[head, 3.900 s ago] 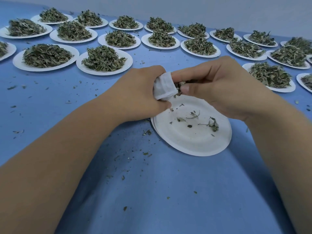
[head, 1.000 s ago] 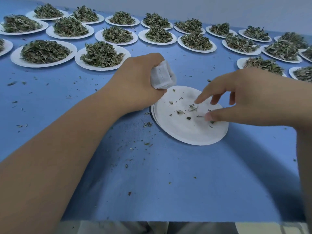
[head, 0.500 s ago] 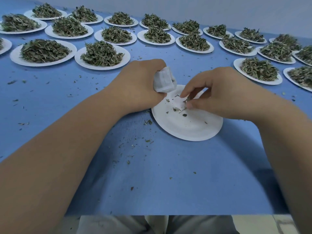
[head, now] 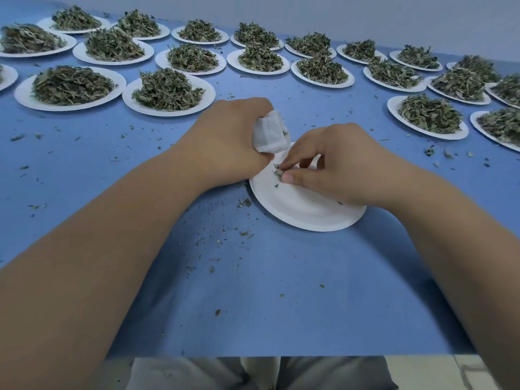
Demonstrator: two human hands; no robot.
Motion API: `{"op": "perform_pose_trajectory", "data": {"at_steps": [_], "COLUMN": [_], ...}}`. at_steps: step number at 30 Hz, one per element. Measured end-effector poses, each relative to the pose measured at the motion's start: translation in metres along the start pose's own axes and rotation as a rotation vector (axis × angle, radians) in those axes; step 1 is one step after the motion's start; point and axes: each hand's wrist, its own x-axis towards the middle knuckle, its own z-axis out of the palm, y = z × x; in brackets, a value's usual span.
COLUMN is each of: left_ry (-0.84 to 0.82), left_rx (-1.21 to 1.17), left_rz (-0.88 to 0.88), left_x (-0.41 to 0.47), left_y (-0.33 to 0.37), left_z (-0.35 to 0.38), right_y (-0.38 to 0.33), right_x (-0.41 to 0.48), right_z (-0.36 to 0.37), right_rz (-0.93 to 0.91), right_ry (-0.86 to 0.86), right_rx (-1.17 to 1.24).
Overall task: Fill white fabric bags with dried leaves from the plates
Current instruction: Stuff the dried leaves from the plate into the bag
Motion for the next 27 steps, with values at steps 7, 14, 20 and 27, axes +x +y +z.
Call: {"op": "perform_pose_trajectory", "data": {"at_steps": [7,14,20,27], "left_ry": [0.024,0.04,0.026,0.005], "left_rx": [-0.017,-0.015,-0.006,-0.011], "left_rz": [-0.029,-0.055,-0.053,-0.045], "left_x": [0.001,0.002,0.002,0.0], "left_y": [-0.001,-0.003,-0.001,0.0], "left_z": [-0.003,-0.005,-0.005,-0.007], "right_y": [-0.006,-0.003,0.002,0.004], "right_x": [0.004,0.006,0.01,0.006], "right_z": [0.004,-0.008,-0.009,-0.005], "right_rz": [-0.022,-0.073,-0.111,-0.186], "right_ry": [0.067,-0.141,-0.136,-0.064], "right_rx": [-0.12,-0.07,-0.03,-0.058]}}
